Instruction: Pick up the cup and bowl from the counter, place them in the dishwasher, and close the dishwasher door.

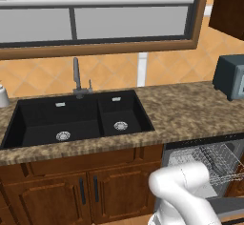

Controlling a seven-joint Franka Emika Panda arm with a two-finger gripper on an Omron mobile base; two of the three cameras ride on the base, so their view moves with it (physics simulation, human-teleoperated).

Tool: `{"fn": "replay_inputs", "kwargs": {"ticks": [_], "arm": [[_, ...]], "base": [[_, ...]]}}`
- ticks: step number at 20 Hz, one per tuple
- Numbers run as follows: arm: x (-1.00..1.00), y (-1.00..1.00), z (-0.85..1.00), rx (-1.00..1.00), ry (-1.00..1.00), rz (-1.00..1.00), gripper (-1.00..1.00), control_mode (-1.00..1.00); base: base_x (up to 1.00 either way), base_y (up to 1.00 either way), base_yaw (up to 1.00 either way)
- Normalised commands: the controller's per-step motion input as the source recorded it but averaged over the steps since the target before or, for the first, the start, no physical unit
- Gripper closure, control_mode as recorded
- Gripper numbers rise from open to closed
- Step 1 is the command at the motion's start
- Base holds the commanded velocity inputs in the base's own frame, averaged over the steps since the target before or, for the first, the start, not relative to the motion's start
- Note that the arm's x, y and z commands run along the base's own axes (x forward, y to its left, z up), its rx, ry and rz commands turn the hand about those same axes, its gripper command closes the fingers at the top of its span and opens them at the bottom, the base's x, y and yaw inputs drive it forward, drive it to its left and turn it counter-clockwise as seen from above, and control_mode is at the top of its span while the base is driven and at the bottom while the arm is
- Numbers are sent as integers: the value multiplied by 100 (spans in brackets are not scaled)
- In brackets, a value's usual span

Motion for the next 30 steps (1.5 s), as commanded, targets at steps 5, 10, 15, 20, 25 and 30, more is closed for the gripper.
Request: {"fn": "replay_inputs", "kwargs": {"ticks": [5,10,15,20,25,30], "arm": [[-100,-86,-58,51,-2,27,-100,-100],[-61,-100,-61,58,0,6,-100,-100],[-74,-100,-100,57,-5,11,-100,-100],[-77,-100,-100,64,-29,14,-100,-100],[-100,-99,-89,56,-37,12,-100,-100],[-33,-90,-100,38,-24,13,-100,-100]], "base": [[0,0,0],[0,0,0],[0,0,0],[0,0,0],[0,0,0],[0,0,0]]}}
